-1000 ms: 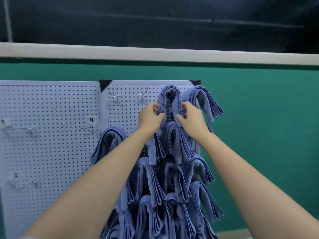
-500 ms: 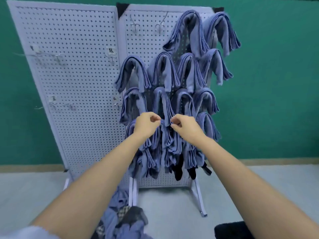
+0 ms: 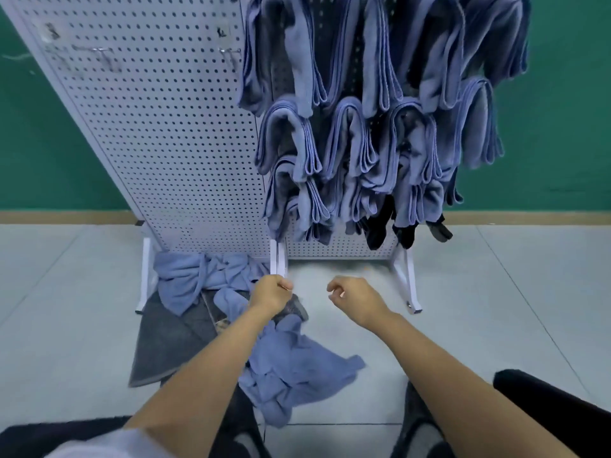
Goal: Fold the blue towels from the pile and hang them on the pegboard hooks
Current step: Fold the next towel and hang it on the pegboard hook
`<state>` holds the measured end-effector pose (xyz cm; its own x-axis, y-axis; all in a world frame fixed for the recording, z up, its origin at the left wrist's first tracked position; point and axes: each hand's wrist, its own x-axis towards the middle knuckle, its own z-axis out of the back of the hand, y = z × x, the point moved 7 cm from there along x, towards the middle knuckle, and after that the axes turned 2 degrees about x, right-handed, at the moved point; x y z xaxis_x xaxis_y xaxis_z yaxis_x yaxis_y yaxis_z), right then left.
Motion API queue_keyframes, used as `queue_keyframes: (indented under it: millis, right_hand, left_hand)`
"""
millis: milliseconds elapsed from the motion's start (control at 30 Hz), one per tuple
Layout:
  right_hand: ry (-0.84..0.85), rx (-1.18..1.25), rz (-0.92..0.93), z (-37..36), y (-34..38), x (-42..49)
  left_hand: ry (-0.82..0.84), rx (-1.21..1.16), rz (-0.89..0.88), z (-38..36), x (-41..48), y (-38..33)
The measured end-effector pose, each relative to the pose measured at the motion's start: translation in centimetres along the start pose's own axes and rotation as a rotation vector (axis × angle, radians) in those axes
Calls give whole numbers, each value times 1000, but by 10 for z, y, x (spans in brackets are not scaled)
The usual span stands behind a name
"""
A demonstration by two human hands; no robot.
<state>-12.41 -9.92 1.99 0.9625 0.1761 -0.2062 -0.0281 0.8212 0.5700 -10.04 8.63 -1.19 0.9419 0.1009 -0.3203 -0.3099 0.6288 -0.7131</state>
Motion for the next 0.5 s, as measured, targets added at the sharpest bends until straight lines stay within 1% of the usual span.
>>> queue_keyframes:
  millis: [167,267,433,500]
  right_hand:
    - [164,14,-119,-87,-44,18]
    - [233,24,-179,-124,-66,32]
    - [300,21,-217,-168,-85,54]
    - [325,5,-210,-184,-88,60]
  left_hand:
    - [128,119,62,-51,30,75]
    - [158,193,81,-75,56,118]
    - [284,461,43,-113,81,152]
    - [319,529,40,-124,86,161]
